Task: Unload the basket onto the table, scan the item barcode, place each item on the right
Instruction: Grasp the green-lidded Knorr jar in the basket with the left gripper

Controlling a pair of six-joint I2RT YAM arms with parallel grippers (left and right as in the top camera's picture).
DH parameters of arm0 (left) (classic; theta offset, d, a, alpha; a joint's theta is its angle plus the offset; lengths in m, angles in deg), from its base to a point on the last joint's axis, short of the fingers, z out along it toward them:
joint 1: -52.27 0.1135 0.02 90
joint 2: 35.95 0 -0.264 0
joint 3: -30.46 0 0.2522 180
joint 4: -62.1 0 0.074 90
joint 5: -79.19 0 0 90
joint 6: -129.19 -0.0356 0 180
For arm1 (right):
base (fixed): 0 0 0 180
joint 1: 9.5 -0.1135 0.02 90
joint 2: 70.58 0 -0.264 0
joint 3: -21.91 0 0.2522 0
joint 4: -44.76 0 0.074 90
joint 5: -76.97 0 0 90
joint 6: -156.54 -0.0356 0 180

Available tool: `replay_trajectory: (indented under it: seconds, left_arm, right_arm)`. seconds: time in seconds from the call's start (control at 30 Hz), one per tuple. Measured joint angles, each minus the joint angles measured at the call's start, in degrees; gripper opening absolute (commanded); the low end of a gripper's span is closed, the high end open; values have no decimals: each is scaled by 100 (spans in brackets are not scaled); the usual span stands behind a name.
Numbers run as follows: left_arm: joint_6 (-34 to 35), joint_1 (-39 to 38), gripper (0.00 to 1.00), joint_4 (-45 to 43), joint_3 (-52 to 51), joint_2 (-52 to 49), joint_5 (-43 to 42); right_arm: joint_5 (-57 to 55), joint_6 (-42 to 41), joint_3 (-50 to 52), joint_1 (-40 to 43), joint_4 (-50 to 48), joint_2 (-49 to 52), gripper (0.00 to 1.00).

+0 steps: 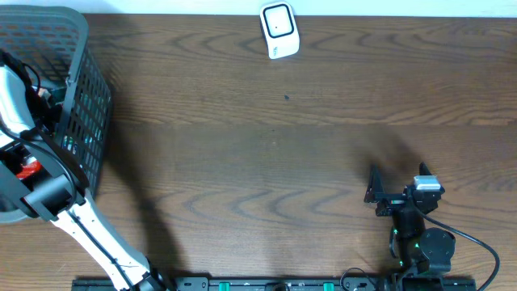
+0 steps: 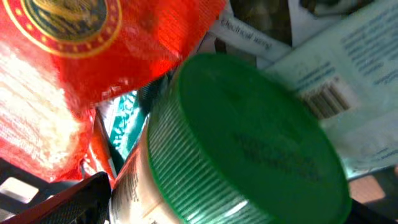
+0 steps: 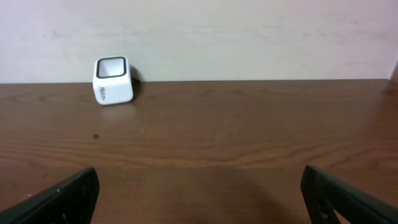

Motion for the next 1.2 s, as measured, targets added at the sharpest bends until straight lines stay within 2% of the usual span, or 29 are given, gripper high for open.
replay_trajectory:
  seconds: [0.07,0.17,0.27,0.3,0.37,0.93,1.2]
  left_arm:
    - [83,0,82,-20,0,0,-22]
    - [164,-4,80,-46,0,0,-31]
    - [223,-4,82,-74,13,0,-46]
    - [240,-4,88,-87,20,0,-57]
    - [254,-4,91,-101,42,0,-81]
    - [282,-4,91,-201,-66,0,-129]
    - [-328,85,92,-245,-107,0,-916]
  right_arm:
    - [0,0,0,0,0,0,99]
    - [0,0,0,0,0,0,99]
    - [0,0,0,0,0,0,99]
    - [0,0,0,0,0,0,99]
    - [0,0,0,0,0,0,99]
    - [0,0,0,0,0,0,99]
    - [0,0,0,0,0,0,99]
